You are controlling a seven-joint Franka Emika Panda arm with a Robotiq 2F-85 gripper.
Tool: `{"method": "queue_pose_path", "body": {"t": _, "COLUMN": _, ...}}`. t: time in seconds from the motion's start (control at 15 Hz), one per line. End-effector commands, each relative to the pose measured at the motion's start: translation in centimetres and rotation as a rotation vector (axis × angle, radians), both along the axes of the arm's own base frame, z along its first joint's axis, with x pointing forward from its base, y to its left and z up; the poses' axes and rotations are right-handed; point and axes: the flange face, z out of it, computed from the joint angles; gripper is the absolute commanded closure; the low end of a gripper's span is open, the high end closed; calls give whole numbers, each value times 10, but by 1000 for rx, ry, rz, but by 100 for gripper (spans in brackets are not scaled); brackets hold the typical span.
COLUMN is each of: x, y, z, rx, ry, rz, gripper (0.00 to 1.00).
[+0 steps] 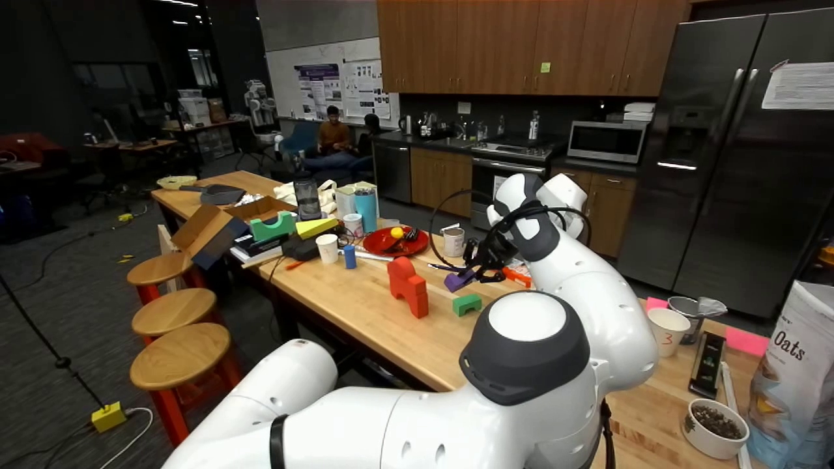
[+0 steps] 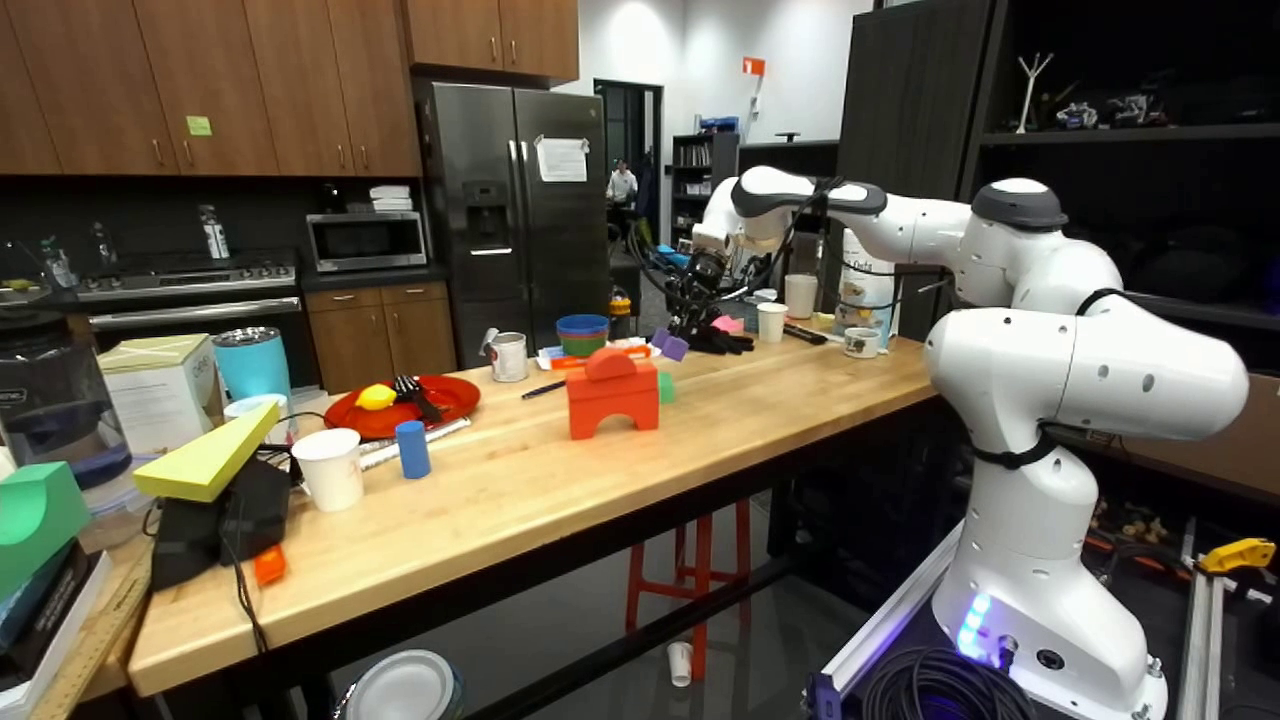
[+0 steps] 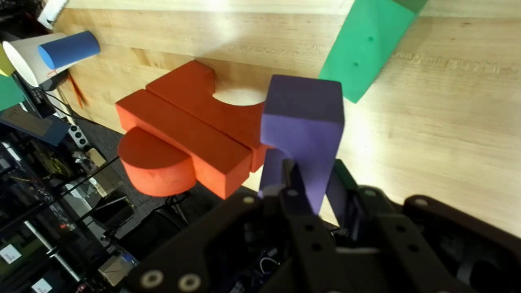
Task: Put the purple block on top of the green block.
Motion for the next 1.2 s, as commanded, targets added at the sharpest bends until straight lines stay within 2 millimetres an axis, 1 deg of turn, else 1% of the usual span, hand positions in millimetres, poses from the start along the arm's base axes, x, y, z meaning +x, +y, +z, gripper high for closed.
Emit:
{"method": "queue_pose_path", "body": {"t": 0.0, "x": 6, "y": -6, "z": 4, "rx": 7, "ry": 61, "rz": -48, "gripper": 95}}
{"method": "queue_pose_path", "body": {"t": 0.33, "x": 20, "y": -9, "z": -5, "rx": 5, "ry": 89, "rz": -48, "gripper": 95}}
{"method": "queue_pose_path", "body": {"t": 0.47, "x": 32, "y": -15, "z": 0, "rx": -17, "ry": 41, "rz": -50, "gripper": 95}}
{"method": "queue_pose_path", "body": {"t": 0.53, "x": 21, "y": -11, "z": -10, "rx": 19, "ry": 65, "rz": -59, "gripper": 78}}
{"method": "queue_pose_path", "body": {"t": 0.73, "x": 31, "y": -12, "z": -6, "rx": 15, "ry": 52, "rz": -67, "gripper": 78}}
{"method": "queue_pose_path", "body": {"t": 0.8, "x": 32, "y": -12, "z": -6, "rx": 15, "ry": 52, "rz": -68, "gripper": 95}}
{"method": "queue_pose_path", "body": {"t": 0.87, "x": 36, "y": -13, "z": -4, "rx": 5, "ry": 64, "rz": -78, "gripper": 95}}
{"method": "queue_pose_path", "body": {"t": 1.13, "x": 43, "y": -19, "z": -12, "rx": -21, "ry": 105, "rz": -158, "gripper": 95}}
